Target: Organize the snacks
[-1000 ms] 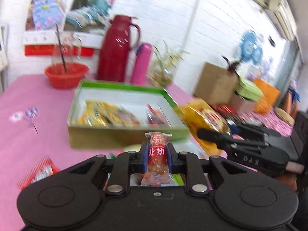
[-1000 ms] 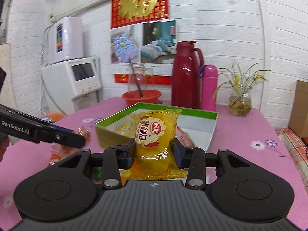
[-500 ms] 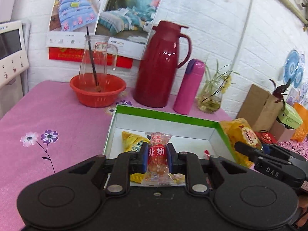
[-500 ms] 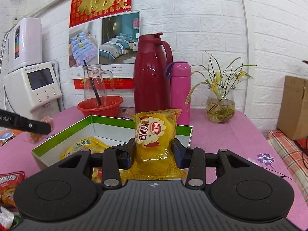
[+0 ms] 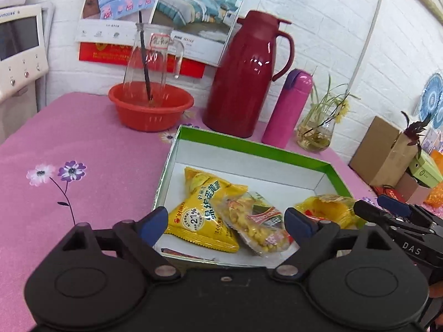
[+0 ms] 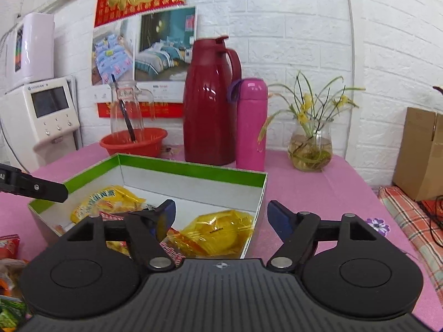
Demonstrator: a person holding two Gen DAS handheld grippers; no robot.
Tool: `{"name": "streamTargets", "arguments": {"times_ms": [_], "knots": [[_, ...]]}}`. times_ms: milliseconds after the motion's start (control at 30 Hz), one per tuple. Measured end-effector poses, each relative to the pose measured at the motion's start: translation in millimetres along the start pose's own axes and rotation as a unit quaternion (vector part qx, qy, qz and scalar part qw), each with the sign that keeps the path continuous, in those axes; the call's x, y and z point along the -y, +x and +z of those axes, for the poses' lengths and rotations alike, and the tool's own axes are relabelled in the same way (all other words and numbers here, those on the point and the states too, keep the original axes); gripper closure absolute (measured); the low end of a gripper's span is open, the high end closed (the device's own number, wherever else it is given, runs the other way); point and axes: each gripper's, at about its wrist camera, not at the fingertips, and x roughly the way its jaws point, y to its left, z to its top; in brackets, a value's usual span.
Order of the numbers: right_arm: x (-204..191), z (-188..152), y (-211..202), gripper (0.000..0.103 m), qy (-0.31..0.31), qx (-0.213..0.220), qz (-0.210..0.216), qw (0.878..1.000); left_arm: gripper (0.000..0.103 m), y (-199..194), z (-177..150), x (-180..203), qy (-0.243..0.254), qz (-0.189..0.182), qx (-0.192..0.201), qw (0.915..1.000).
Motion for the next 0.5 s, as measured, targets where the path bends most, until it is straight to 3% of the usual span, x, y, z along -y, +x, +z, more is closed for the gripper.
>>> {"name": "streamTargets", "arguments": {"times_ms": [233, 500], "knots": [[-14.1, 5.1, -55.4, 0.000, 0.004, 0.020, 0.037, 0.999, 0.000, -52.1, -11.4, 21.2, 0.021, -0.024, 0.008, 0.9995], [-19.3, -25.3, -115.2, 0.000, 0.019, -0.011, 0.069, 0.997, 0.000, -102.4, -60.1, 50.5, 0.059, -0.077, -0.013, 0.9952]]}}
